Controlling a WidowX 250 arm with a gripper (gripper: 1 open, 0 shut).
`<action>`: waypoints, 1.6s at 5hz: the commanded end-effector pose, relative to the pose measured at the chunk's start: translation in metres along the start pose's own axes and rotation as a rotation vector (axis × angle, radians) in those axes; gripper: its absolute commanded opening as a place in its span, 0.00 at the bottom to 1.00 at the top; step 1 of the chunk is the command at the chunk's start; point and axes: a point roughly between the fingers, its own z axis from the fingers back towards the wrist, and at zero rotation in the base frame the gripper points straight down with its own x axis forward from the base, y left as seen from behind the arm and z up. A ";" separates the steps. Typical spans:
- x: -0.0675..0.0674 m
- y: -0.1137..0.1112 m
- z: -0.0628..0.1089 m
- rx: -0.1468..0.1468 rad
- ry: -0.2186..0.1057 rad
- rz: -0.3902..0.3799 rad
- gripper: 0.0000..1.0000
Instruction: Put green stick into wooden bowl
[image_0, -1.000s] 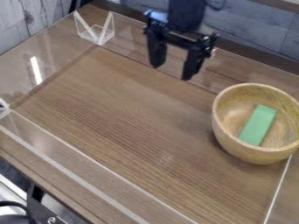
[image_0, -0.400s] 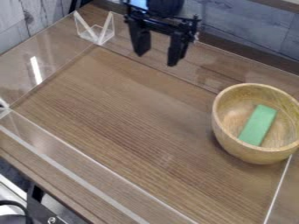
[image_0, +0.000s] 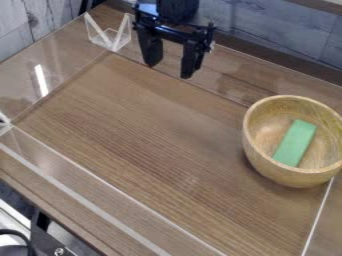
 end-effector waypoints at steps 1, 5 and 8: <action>-0.001 -0.005 0.017 0.012 -0.054 -0.058 1.00; 0.017 -0.023 0.025 0.023 -0.044 -0.051 1.00; 0.001 -0.012 0.015 -0.003 -0.034 -0.055 1.00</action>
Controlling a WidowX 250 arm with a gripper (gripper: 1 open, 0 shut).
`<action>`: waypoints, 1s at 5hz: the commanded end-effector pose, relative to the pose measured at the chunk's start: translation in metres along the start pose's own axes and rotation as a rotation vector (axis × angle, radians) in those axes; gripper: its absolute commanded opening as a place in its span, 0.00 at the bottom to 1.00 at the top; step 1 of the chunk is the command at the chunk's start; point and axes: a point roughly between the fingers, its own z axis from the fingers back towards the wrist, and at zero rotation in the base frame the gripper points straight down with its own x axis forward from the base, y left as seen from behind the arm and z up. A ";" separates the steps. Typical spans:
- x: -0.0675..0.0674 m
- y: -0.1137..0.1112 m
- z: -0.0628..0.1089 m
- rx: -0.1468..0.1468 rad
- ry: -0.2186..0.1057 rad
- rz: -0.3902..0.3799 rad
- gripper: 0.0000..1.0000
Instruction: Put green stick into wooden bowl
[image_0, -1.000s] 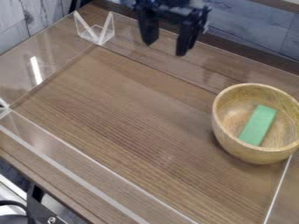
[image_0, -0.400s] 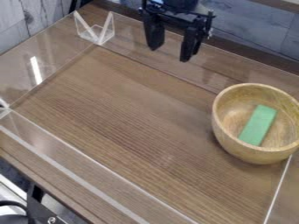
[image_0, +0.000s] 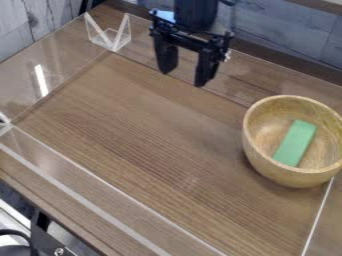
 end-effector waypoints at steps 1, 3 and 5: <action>0.000 0.017 0.017 0.013 -0.093 0.042 1.00; 0.007 0.000 0.012 0.025 -0.144 0.028 1.00; 0.015 -0.004 0.018 0.036 -0.153 0.001 1.00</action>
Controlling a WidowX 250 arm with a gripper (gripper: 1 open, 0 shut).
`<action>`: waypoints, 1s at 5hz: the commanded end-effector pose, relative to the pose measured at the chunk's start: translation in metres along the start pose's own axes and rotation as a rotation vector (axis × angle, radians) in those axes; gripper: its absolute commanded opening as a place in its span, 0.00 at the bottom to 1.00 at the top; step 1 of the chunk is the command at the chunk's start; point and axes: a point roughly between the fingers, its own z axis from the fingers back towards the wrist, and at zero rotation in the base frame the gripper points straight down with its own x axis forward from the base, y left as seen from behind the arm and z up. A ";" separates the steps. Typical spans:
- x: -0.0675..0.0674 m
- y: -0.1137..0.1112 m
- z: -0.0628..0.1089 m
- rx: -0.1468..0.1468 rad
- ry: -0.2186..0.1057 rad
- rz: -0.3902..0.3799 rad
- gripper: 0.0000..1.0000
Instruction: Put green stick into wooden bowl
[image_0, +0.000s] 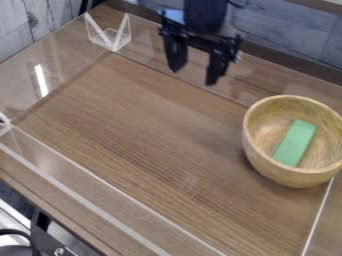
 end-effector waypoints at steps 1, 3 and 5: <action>0.006 0.017 0.022 0.009 -0.048 0.007 1.00; -0.002 0.003 0.012 0.012 -0.035 0.107 1.00; 0.009 0.013 -0.003 0.013 -0.042 0.053 1.00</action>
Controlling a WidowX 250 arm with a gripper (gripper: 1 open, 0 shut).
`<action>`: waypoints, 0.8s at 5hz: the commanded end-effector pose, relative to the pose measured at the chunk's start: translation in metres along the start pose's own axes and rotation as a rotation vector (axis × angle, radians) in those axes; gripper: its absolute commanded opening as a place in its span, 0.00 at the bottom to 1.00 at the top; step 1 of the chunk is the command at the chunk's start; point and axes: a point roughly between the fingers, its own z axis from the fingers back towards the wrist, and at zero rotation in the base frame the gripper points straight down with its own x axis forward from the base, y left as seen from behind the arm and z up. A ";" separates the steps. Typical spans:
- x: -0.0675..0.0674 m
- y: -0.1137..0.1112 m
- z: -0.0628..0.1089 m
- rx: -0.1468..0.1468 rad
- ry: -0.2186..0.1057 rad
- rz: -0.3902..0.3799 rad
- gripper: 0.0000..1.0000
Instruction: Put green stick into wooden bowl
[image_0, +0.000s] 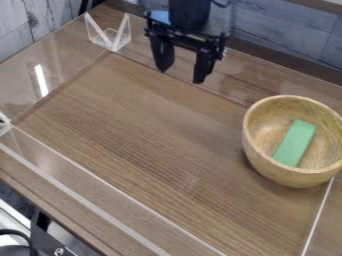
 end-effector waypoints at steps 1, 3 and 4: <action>0.013 0.012 0.005 0.016 -0.062 0.017 1.00; 0.011 0.010 0.022 0.020 -0.110 0.011 1.00; 0.014 -0.013 0.022 0.020 -0.129 0.003 1.00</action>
